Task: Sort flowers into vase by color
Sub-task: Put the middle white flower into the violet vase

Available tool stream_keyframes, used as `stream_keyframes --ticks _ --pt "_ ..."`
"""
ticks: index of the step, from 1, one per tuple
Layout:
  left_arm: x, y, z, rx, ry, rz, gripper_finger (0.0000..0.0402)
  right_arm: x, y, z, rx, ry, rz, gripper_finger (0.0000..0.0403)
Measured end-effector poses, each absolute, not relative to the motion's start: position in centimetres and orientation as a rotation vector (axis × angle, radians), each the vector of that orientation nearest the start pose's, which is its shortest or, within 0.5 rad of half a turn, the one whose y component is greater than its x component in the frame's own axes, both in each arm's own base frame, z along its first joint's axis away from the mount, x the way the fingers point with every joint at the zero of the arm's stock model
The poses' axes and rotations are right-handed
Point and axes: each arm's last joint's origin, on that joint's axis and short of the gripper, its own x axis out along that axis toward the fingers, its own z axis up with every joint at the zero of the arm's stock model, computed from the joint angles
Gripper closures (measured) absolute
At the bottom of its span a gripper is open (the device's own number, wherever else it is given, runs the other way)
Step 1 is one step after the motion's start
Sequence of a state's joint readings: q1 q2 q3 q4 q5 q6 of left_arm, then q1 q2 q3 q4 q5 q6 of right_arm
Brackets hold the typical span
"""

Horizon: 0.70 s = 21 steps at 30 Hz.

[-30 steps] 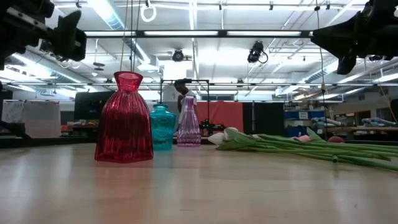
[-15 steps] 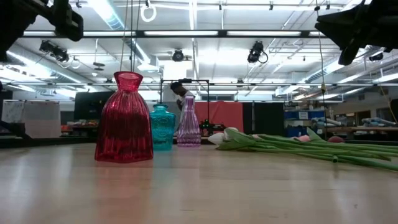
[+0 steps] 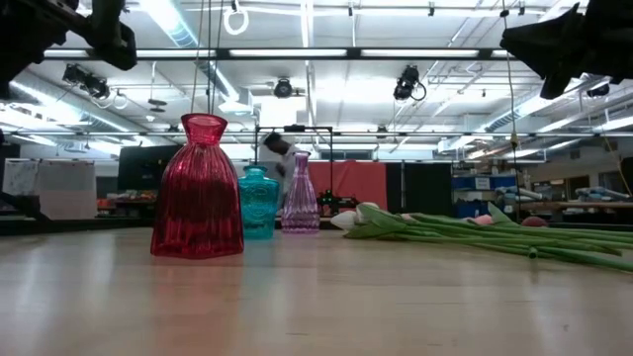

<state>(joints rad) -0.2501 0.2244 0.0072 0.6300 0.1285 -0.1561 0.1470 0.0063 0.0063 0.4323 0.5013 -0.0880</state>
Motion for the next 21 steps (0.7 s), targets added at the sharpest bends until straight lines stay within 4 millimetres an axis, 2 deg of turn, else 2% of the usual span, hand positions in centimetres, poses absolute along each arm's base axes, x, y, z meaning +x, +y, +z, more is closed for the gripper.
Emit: stream_keyframes --ticks 4,7,12,16,21 --pt "10.0 -2.8 20.8 -0.023 -0.427 -0.309 0.0094 9.1 -0.1 20.1 0.046 -0.256 -0.364 0.0309" --pt "10.2 -2.5 20.9 0.014 -0.436 -0.202 0.0094 9.5 0.0 20.3 0.077 -0.098 -0.363 0.0309" --pt "10.7 -2.4 20.8 -0.088 -0.422 -0.131 0.0094 10.9 0.3 20.6 0.124 0.177 -0.339 0.0309" --pt "11.1 -2.3 20.6 -0.158 -0.394 -0.088 0.0094 12.6 0.7 19.8 0.165 0.396 -0.331 0.0309" --pt "11.7 -2.0 20.2 -0.193 -0.36 0.087 0.0094 15.4 1.2 18.8 0.148 0.572 -0.303 0.0303"
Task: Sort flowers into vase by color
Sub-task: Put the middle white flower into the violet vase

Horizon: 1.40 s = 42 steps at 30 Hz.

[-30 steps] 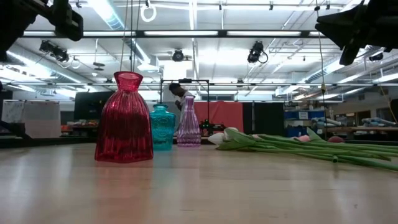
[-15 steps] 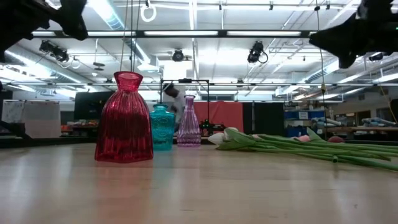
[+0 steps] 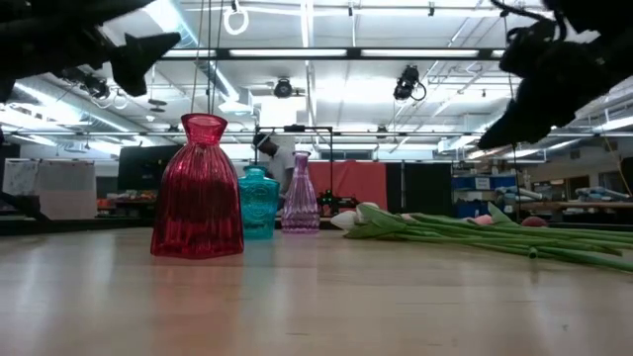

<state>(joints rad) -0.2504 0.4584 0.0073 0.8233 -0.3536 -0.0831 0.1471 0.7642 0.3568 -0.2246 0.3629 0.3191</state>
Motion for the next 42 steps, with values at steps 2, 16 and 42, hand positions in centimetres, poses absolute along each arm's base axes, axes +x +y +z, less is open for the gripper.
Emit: stream_keyframes --ticks 2,16,42 --pt "11.8 -1.8 20.1 -0.202 -0.348 0.158 0.0094 16.8 1.4 18.8 0.139 0.612 -0.309 0.0292" --pt "12.7 -1.8 19.2 -0.174 -0.264 0.254 0.0094 28.2 0.2 18.9 0.322 0.985 -0.332 0.0242" --pt "13.1 -1.5 20.2 -0.007 -0.224 0.394 0.0094 31.2 -0.6 13.7 0.342 1.259 -0.376 0.0345"
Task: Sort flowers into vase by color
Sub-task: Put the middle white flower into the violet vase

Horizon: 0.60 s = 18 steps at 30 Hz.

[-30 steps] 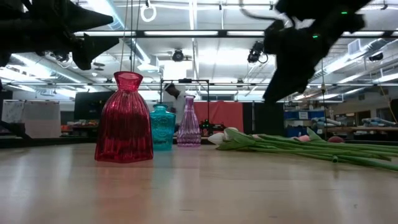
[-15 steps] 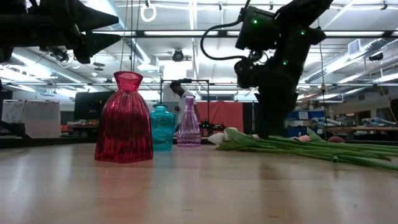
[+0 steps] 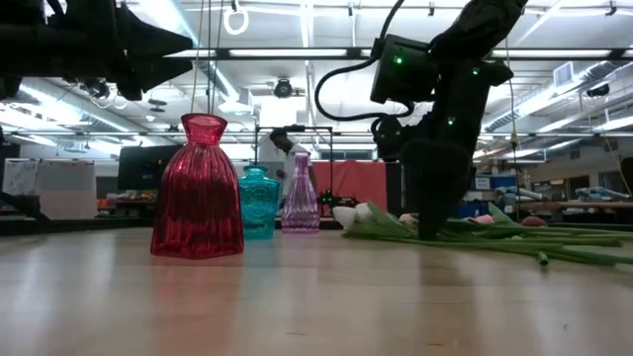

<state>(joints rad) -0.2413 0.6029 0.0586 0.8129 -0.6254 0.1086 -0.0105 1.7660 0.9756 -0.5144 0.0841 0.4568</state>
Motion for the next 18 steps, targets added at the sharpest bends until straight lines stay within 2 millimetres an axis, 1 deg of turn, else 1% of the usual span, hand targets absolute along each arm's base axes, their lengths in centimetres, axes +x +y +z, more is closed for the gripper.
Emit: stream_keyframes --ticks 3,5,13,16,18 --pt "13.2 -1.5 20.1 -0.017 -0.217 0.391 0.0094 30.9 -0.9 14.4 0.345 1.248 -0.382 0.0379" --pt "13.2 -1.5 20.0 -0.027 -0.209 0.389 0.0094 30.7 -1.0 15.2 0.344 1.228 -0.376 0.0393" --pt "13.3 -1.5 19.8 -0.027 -0.195 0.387 0.0094 29.3 -1.3 19.2 0.336 1.124 -0.352 0.0393" --pt "13.3 -1.5 19.7 -0.039 -0.192 0.386 0.0094 29.2 -1.4 20.8 0.304 1.028 -0.341 0.0393" --pt "13.4 -1.5 19.7 -0.047 -0.194 0.386 0.0094 29.5 -1.4 21.8 0.279 0.911 -0.314 0.0393"
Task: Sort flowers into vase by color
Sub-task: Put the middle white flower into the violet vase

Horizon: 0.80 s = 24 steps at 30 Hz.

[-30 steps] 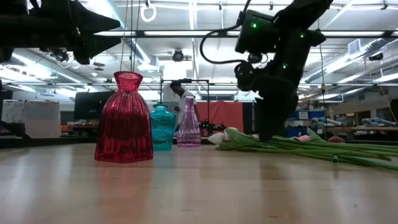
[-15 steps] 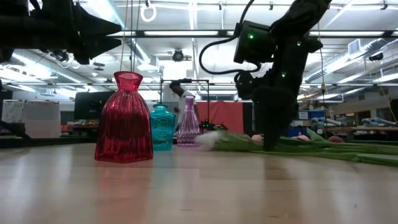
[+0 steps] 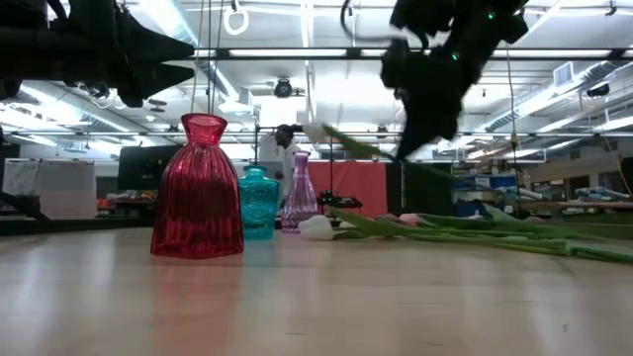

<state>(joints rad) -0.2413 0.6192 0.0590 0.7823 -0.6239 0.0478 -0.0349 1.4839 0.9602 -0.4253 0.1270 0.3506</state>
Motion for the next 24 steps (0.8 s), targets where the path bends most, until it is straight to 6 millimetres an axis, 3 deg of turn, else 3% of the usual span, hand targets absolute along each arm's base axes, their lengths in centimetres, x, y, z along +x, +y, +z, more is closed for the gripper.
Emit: stream_keyframes --ticks 9,16,24 --pt "13.4 -1.6 19.8 -0.056 -0.2 0.385 0.0094 32.2 -3.6 24.4 0.125 0.321 -0.212 0.0393" --pt "13.4 -1.5 19.8 -0.05 -0.199 0.4 0.0094 34.1 -7.7 25.0 -0.053 -0.025 -0.303 0.0393" --pt "13.4 -1.5 19.7 -0.049 -0.191 0.418 0.0094 33.8 -12.2 25.7 -0.099 -0.329 -0.363 0.0393"
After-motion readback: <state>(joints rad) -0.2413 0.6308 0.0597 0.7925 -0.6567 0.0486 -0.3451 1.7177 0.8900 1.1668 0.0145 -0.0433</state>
